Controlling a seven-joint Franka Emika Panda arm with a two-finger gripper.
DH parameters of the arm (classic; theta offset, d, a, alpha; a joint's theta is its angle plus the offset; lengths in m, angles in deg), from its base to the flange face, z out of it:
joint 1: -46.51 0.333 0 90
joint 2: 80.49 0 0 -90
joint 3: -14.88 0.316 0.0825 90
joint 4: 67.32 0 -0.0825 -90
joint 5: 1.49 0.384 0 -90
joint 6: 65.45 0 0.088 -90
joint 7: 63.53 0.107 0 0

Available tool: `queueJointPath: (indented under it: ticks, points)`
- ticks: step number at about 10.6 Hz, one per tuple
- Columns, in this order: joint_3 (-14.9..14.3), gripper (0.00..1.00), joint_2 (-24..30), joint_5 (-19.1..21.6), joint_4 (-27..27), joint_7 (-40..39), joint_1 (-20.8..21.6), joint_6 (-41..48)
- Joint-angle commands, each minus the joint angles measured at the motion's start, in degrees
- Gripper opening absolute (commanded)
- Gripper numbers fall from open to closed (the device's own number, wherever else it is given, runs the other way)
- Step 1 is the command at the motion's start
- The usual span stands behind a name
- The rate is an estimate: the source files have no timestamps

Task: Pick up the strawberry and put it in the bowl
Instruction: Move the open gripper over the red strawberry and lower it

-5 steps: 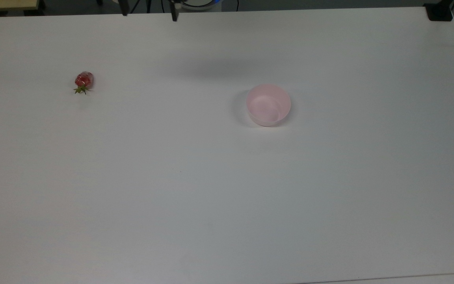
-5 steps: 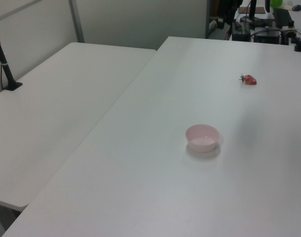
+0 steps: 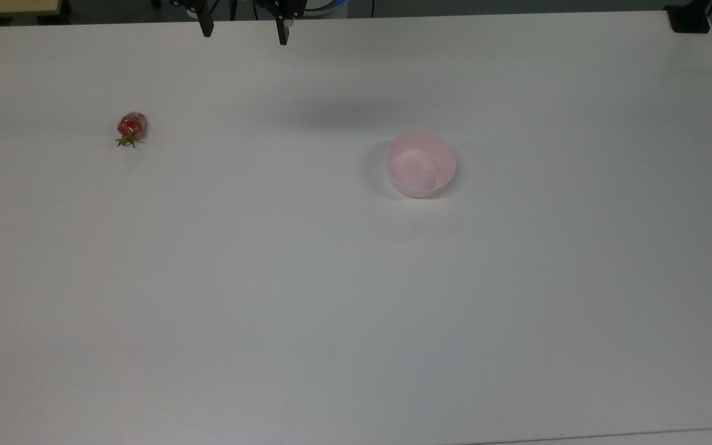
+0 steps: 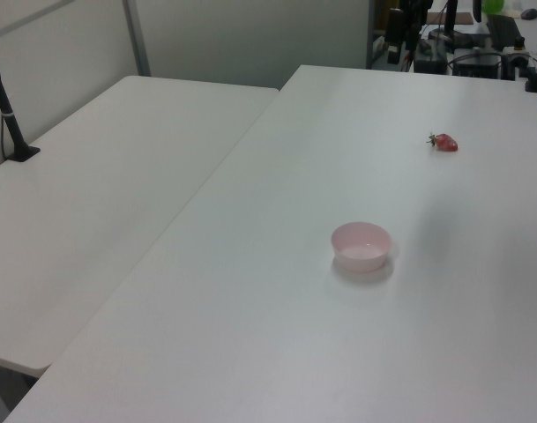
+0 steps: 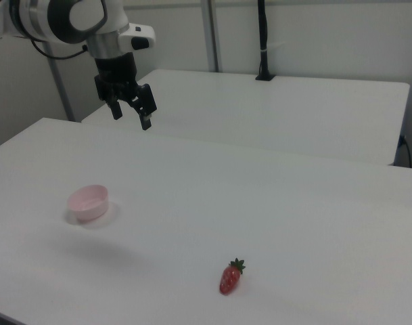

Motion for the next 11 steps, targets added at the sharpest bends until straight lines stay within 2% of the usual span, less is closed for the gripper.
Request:
queueJointPath:
  ticks: [1,7,8,10,11]
  points:
    - [-0.35,1.0,0.36,-0.4,0.04,-0.61,0.65,1.16]
    - [-1.05,1.0,0.53,-0.92,0.04,-1.31,0.04,3.34]
    - [-1.23,1.0,0.53,-1.36,0.04,-4.79,-1.36,3.36]
    - [-1.14,1.0,-0.69,-4.77,-1.71,-22.57,-6.53,3.45]
    - [-1.14,0.97,-1.31,-5.66,-2.76,-27.8,-8.91,3.27]
